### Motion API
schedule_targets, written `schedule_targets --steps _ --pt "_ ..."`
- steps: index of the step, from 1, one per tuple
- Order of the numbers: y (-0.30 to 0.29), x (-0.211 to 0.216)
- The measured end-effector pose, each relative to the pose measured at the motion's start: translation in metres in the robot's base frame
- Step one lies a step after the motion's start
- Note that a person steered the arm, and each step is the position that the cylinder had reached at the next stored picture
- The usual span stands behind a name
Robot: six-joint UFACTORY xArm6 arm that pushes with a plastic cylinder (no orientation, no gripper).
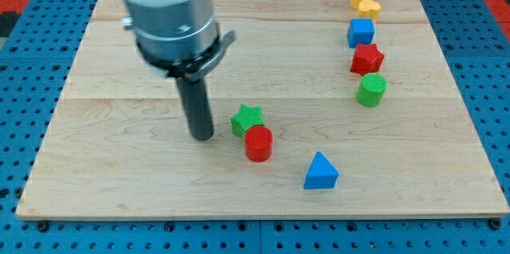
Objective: Push the green star below the green circle
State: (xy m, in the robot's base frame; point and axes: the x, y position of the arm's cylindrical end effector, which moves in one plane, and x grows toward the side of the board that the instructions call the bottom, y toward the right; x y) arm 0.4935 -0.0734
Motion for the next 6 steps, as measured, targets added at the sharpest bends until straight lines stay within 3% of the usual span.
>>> schedule_targets --steps 1,2,3,4,5,6 --pt "0.062 -0.012" --pt "0.134 0.011" --pt "0.113 0.035" --pt "0.157 0.051" --pt "0.169 0.025" --pt "0.162 0.031"
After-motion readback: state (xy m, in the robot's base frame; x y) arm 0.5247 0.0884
